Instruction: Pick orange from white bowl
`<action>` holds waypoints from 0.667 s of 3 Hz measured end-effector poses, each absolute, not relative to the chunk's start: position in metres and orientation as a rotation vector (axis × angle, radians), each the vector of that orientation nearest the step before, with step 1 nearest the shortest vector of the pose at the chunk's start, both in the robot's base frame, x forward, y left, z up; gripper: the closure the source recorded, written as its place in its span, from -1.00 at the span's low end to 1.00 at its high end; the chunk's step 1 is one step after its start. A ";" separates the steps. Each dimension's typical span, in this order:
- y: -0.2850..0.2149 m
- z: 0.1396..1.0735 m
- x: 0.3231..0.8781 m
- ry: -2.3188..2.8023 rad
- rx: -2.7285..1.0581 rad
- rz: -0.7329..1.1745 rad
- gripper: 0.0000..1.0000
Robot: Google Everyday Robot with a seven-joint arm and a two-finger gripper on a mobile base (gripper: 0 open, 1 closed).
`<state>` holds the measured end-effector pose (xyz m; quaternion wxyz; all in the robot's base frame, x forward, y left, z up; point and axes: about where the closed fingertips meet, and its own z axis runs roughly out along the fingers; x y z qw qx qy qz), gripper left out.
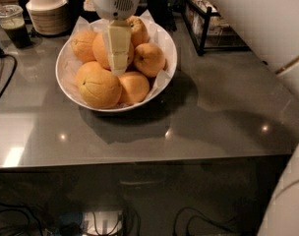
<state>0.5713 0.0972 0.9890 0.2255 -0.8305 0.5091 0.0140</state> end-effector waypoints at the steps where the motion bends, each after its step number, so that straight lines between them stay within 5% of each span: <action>1: 0.085 0.969 0.573 1.455 -2.256 0.078 -1.00; 2: 0.078 0.960 0.580 1.476 -2.288 0.088 -1.00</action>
Offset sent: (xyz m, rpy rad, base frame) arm 0.0149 -0.0310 -0.0363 -0.0625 0.1034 -0.0259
